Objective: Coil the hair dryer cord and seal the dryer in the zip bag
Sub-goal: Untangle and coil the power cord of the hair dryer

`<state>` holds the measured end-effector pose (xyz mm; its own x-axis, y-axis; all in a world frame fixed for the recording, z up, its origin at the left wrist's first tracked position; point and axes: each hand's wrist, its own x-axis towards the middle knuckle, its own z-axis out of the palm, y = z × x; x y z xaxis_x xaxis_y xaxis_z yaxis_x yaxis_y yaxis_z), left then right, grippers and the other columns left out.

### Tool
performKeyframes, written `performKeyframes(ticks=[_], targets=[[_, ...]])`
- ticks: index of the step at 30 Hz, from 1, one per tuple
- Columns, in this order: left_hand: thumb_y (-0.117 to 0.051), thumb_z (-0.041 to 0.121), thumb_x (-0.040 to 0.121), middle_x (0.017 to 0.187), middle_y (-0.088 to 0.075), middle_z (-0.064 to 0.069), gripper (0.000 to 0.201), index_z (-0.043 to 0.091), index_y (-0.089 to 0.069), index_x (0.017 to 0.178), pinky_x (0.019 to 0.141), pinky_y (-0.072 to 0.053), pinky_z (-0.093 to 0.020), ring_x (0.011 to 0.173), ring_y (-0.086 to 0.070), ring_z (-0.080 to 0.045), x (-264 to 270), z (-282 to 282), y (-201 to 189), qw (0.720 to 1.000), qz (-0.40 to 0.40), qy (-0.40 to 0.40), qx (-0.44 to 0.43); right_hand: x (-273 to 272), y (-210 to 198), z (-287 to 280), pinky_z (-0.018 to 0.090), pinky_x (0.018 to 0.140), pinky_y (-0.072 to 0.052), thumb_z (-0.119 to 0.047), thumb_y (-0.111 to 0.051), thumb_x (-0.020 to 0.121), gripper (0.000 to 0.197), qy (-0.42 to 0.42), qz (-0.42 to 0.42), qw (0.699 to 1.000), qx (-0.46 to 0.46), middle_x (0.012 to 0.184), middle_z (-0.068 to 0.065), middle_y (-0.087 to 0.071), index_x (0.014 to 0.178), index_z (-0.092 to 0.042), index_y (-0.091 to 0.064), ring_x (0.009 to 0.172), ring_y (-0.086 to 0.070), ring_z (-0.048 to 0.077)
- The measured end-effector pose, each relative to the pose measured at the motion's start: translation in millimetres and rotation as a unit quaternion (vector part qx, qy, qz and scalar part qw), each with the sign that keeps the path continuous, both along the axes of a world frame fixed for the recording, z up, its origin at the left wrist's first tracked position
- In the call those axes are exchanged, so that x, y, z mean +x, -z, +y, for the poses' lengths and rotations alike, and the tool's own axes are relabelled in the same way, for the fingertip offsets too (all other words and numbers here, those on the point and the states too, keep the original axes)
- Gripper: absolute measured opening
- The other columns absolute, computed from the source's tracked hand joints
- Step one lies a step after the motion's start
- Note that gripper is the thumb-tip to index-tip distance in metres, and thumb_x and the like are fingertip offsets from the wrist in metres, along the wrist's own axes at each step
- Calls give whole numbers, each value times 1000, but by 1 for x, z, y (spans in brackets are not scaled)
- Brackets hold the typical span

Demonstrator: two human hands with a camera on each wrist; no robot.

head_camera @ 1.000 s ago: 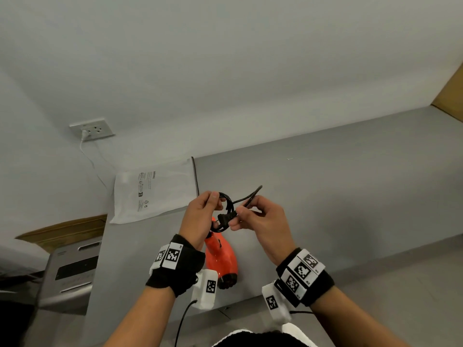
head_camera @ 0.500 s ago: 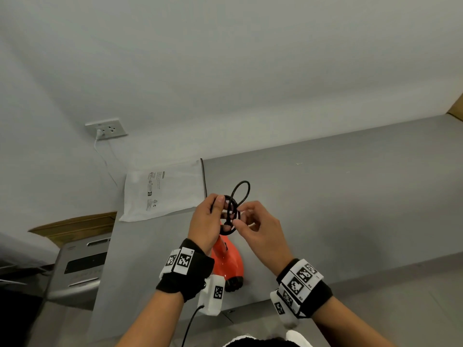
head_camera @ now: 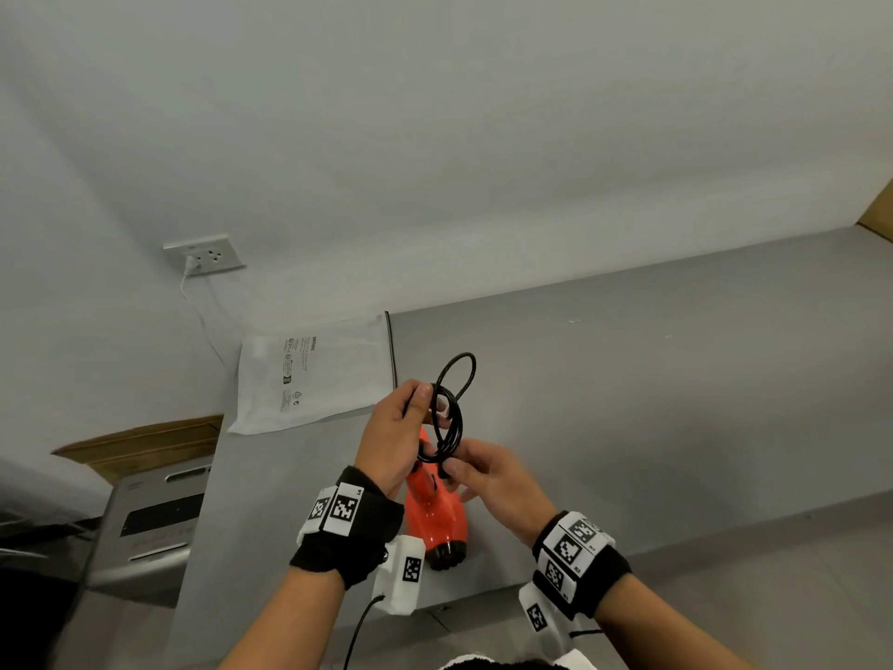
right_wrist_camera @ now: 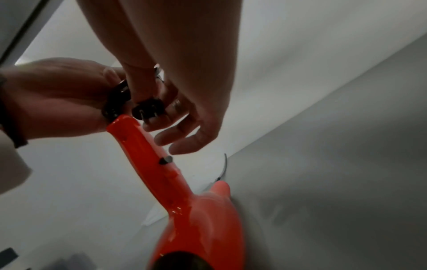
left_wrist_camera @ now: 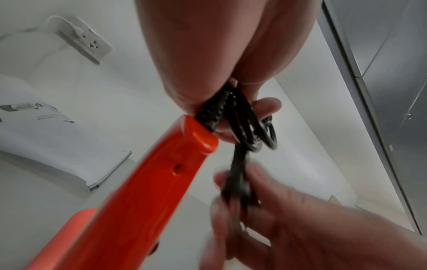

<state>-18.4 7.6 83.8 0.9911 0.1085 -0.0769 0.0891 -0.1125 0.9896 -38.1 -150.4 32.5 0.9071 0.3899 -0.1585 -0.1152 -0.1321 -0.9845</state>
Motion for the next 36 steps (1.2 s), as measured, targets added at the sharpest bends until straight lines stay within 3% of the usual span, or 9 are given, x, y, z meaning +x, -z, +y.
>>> performKeyframes(ticks=[4, 7, 12, 15, 18, 22, 28, 32, 36], targets=[[-46, 29, 106, 80, -58, -2, 31, 7, -61, 90, 52, -45, -28, 67, -51, -9, 4, 12, 2, 998, -22, -42, 32, -7, 36, -27, 32, 65, -53, -25, -66, 89, 16, -75, -8, 971, -227, 74, -1, -67, 74, -27, -64, 66, -62, 13], [-44, 27, 107, 75, -55, -3, 34, 5, -60, 88, 51, -43, -27, 58, -50, -8, 7, 18, 3, 998, -16, -63, 11, -21, 71, -48, 32, 70, -48, -37, -62, 83, 17, -136, 2, 900, -414, 81, -5, -63, 68, -30, -59, 85, -68, 25], [-41, 25, 108, 70, -55, 0, 30, 10, -56, 86, 49, -42, -29, 49, -47, -12, 12, 16, -1, 995, 12, -76, -57, -39, 90, -64, 33, 79, -47, -44, -60, 84, 24, -110, 7, 872, -477, 109, 3, -71, 101, -26, -64, 104, -66, 30], [-42, 24, 108, 66, -45, 1, 29, 14, -54, 84, 44, -41, -24, 47, -40, -9, 12, 9, -3, 992, 9, -78, -94, -44, 83, -64, 36, 86, -49, -43, -59, 87, 25, -121, -17, 862, -491, 114, 7, -68, 105, -26, -64, 108, -65, 33], [-45, 26, 107, 57, -38, 7, 30, 16, -55, 80, 41, -38, -21, 44, -33, -7, 17, 14, 2, 989, 2, -95, -117, -45, 64, -72, 36, 78, -46, -39, -58, 89, 21, -150, -40, 855, -494, 109, 9, -68, 101, -22, -63, 103, -65, 34], [-50, 27, 106, 51, -36, 10, 31, 17, -59, 78, 39, -33, -20, 41, -30, -6, 27, 28, 6, 982, -10, -117, -150, -47, 26, -93, 38, 74, -48, -35, -60, 89, 16, -142, -101, 896, -409, 90, 1, -60, 85, -19, -58, 89, -61, 27], [-46, 30, 107, 67, -72, -3, 32, 15, -58, 81, 39, -32, -19, 38, -33, -7, 26, 33, 3, 986, -16, -93, -139, -44, -48, -116, 32, 78, -57, -21, -72, 86, 7, 71, -190, 967, -156, 92, -5, -71, 88, -20, -65, 86, -69, 14], [-44, 31, 107, 82, -79, -14, 32, 10, -57, 86, 42, -39, -20, 41, -47, -12, 22, 21, -3, 990, -5, -62, -126, -36, -92, -94, 42, 95, -53, 5, -65, 90, 12, 142, -105, 980, 97, 99, 14, -77, 87, -3, -57, 104, -73, 30], [-42, 30, 108, 83, -80, -13, 32, 12, -55, 85, 44, -42, -18, 52, -65, -14, 15, 1, -13, 988, 20, -18, -152, -17, -98, -49, 45, 80, -58, 1, -64, 92, 12, 136, -89, 982, 94, 81, 30, -70, 92, 5, -53, 78, -74, 37]])
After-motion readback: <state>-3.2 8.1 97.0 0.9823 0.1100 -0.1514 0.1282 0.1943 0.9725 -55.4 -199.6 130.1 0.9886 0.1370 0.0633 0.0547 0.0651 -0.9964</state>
